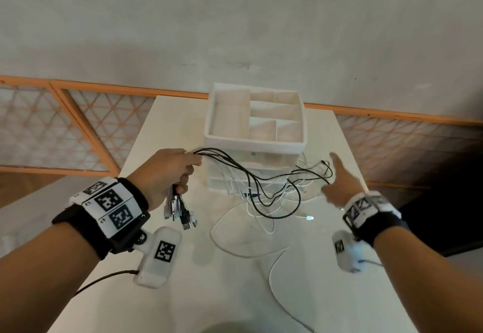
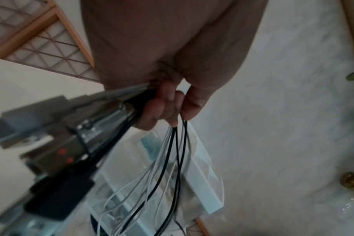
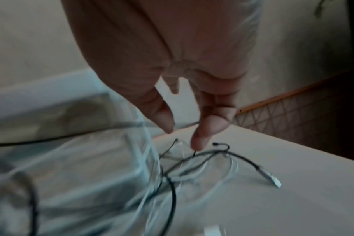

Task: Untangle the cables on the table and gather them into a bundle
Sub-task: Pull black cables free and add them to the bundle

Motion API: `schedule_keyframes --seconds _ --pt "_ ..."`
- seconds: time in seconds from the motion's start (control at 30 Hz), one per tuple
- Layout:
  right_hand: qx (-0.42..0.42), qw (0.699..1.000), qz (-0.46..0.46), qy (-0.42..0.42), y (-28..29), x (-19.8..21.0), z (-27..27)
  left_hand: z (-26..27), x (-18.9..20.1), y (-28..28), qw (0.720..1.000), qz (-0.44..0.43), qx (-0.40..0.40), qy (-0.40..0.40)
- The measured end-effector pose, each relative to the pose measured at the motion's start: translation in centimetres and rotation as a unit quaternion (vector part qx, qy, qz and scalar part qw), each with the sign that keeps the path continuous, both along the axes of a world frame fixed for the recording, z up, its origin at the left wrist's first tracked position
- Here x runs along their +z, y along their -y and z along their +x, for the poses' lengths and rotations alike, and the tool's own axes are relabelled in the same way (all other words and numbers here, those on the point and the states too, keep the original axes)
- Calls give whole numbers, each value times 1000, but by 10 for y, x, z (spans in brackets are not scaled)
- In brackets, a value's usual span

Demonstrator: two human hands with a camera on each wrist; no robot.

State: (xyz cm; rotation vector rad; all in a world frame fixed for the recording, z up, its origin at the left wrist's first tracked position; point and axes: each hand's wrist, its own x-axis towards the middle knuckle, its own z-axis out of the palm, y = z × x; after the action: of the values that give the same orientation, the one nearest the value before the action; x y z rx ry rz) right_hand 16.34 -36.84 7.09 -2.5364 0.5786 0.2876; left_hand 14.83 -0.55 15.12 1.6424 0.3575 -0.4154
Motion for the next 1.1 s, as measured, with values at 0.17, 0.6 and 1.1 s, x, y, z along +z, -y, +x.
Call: schedule_keyframes --seconds 0.17,0.6,1.1 --pt "134 991 -9 27 -64 -13 -36 -1 2 5 999 -24 27 -1" --pt "268 962 13 56 -124 -18 -35 2 -6 -3 996 50 69 -2" --pt "400 897 95 162 -169 76 -41 -8 22 44 976 55 -186 95"
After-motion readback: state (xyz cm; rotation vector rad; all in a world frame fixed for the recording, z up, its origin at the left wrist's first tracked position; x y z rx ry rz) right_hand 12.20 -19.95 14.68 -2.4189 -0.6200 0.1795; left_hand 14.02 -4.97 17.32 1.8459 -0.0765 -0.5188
